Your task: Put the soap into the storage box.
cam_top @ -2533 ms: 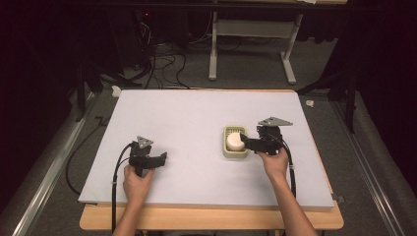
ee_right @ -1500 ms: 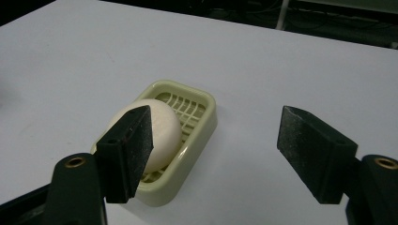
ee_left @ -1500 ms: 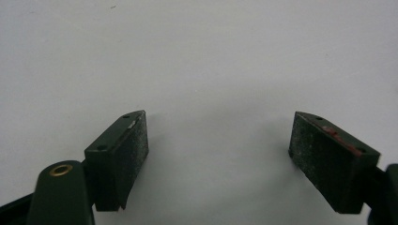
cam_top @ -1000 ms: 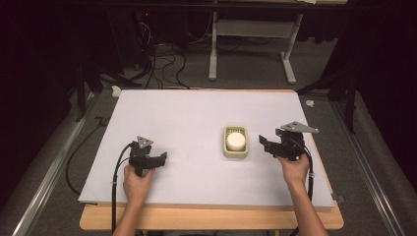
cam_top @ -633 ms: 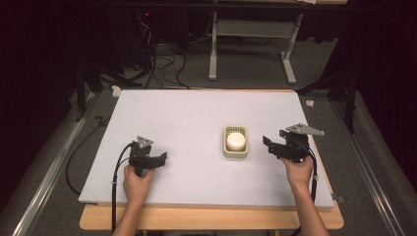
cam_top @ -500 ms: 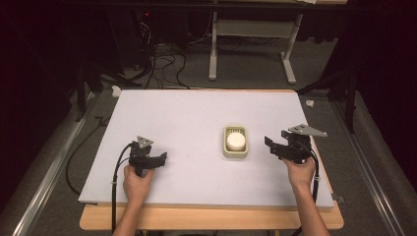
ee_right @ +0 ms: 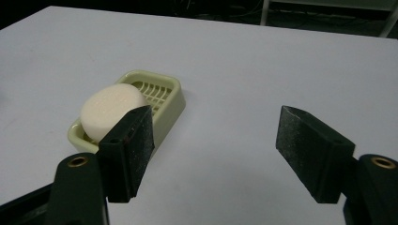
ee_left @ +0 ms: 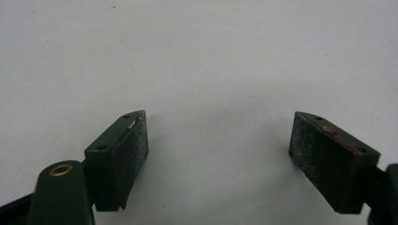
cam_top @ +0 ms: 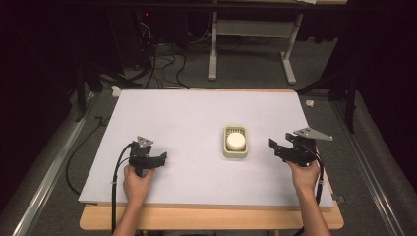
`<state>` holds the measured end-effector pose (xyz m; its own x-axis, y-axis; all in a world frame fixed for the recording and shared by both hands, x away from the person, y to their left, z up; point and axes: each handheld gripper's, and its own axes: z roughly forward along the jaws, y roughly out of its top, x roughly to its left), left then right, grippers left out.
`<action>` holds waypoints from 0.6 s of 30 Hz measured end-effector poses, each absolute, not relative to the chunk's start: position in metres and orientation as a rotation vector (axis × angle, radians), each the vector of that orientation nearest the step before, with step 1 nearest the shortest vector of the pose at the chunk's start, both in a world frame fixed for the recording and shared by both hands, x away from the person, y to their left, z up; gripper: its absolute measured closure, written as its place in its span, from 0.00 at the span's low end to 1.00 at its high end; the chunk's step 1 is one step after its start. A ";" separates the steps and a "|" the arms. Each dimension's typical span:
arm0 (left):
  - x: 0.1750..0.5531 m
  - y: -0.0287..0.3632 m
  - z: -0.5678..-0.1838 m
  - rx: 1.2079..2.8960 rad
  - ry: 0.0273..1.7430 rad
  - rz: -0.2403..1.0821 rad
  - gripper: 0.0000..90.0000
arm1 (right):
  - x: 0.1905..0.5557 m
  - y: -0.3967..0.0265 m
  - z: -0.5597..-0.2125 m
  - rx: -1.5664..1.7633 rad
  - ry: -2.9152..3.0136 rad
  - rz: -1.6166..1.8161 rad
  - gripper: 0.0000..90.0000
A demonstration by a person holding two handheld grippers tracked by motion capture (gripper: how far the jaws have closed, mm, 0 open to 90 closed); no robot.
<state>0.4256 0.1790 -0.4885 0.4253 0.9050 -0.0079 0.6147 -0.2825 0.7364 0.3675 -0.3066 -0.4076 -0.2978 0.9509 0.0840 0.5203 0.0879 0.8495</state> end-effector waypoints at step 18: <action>0.426 0.179 -0.488 2.008 1.279 0.554 0.23 | 0.358 -0.319 -0.421 1.480 1.865 1.100 0.32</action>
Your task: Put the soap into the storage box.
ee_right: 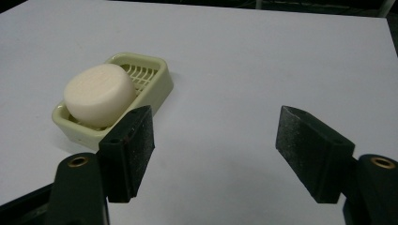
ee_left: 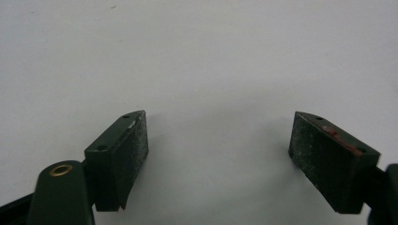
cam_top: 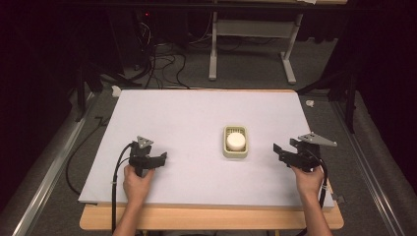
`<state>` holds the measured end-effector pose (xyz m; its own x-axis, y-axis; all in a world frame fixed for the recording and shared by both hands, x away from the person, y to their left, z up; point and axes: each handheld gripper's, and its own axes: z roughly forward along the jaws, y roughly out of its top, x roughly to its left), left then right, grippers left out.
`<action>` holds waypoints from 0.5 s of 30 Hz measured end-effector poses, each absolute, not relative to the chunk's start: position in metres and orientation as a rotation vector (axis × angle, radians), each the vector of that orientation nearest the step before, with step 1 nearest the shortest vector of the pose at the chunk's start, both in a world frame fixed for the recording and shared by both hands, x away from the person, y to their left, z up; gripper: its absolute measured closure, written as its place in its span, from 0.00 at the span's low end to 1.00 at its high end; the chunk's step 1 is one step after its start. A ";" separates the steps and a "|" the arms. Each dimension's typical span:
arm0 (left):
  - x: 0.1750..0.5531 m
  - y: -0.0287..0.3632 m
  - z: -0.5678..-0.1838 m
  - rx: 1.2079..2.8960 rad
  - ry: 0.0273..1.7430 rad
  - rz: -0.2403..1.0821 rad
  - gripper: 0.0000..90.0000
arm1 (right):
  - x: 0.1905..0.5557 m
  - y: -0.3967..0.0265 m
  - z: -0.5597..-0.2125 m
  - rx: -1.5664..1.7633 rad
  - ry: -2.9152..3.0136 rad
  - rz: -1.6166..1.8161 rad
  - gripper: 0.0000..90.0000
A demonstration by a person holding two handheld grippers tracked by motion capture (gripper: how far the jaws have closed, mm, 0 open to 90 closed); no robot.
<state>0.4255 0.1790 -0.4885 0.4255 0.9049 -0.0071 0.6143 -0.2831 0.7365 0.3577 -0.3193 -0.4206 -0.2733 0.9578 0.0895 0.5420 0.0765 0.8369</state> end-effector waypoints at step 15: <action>0.426 0.179 -0.488 2.009 1.279 0.554 0.23 | 0.354 -0.323 -0.429 1.508 1.866 1.095 0.32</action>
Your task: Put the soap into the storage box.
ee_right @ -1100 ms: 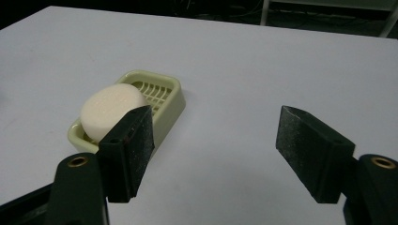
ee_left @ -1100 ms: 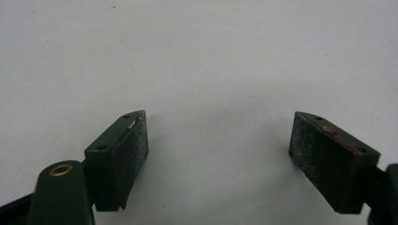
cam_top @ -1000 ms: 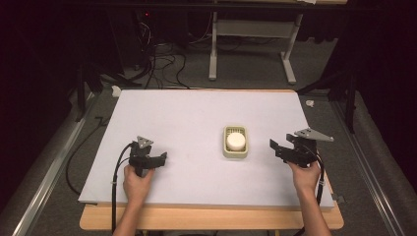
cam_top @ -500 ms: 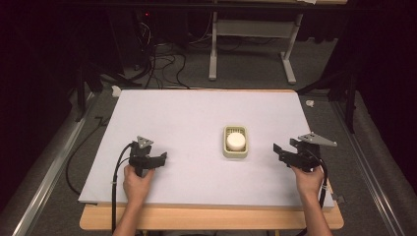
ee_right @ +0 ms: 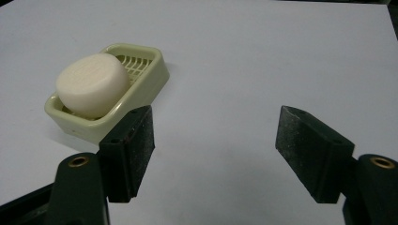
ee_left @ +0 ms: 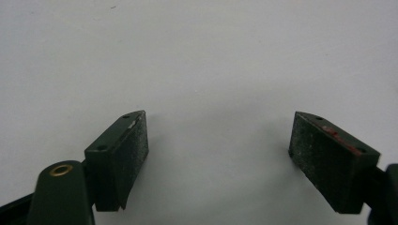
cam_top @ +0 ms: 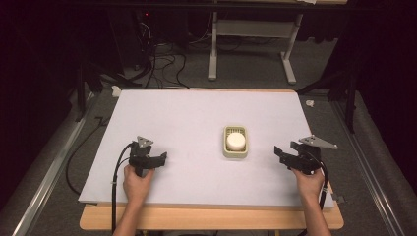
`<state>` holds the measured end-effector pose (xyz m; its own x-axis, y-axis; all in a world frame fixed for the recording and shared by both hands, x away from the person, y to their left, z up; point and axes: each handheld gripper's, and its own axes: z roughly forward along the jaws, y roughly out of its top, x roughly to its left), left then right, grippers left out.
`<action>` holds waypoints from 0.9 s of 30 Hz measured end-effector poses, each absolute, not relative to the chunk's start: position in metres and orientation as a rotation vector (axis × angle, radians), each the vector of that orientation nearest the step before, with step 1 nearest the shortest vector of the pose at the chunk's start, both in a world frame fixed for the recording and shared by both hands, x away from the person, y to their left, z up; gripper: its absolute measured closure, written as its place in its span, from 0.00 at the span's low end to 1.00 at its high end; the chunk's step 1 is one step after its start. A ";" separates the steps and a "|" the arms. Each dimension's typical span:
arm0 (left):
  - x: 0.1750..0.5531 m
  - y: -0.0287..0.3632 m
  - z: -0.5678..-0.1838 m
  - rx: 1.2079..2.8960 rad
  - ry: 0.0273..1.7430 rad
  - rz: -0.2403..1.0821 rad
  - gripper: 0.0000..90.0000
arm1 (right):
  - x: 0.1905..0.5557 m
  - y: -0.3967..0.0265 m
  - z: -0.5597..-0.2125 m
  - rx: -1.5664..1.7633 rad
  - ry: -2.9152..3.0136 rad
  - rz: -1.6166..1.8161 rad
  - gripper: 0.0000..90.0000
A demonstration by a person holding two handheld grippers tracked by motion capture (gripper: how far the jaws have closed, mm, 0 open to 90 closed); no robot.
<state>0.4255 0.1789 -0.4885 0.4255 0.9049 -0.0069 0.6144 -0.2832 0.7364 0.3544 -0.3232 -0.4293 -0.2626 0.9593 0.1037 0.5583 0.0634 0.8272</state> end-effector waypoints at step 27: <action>0.426 0.179 -0.489 2.006 1.279 0.557 0.23 | 0.349 -0.328 -0.450 1.553 1.881 1.075 0.33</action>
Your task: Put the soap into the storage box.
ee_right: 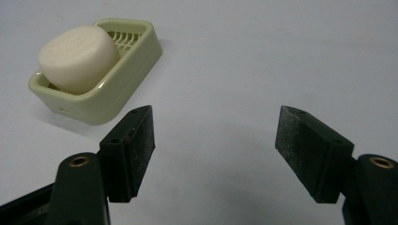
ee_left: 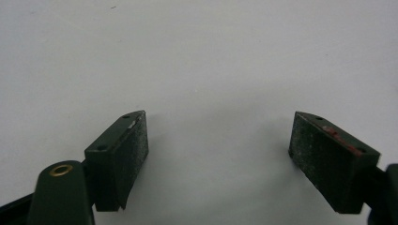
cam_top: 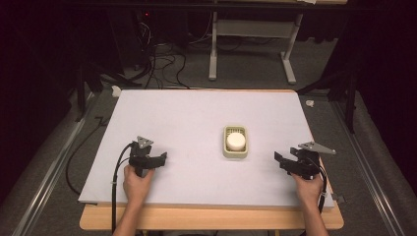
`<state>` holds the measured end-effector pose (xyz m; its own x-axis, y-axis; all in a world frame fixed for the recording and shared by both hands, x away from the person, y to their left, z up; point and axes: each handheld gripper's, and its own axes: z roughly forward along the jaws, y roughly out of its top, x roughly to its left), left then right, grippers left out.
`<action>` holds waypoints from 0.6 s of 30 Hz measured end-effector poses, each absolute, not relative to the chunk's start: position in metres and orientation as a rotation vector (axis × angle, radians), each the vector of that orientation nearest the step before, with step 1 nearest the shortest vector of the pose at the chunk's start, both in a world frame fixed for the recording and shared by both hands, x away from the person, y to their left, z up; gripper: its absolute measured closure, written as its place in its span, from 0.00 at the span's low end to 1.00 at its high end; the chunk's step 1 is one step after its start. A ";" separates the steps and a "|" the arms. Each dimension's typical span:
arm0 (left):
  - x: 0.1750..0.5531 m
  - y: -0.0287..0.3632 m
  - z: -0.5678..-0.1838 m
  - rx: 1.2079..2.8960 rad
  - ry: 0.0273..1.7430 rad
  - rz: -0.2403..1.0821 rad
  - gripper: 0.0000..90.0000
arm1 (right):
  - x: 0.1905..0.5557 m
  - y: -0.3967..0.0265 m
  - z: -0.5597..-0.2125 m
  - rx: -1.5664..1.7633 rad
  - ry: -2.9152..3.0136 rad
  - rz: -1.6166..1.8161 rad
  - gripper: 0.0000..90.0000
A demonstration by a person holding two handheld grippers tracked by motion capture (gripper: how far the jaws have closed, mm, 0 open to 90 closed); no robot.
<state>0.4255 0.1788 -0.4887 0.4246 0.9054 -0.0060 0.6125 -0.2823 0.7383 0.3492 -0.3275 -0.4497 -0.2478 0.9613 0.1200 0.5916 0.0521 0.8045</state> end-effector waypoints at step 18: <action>0.426 0.179 -0.489 2.007 1.279 0.557 0.23 | 0.348 -0.326 -0.463 1.582 1.902 1.029 0.33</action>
<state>0.4255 0.1788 -0.4887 0.4248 0.9053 -0.0056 0.6123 -0.2828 0.7383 0.3481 -0.3263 -0.4630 -0.2345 0.9655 0.1129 0.6229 0.0601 0.7800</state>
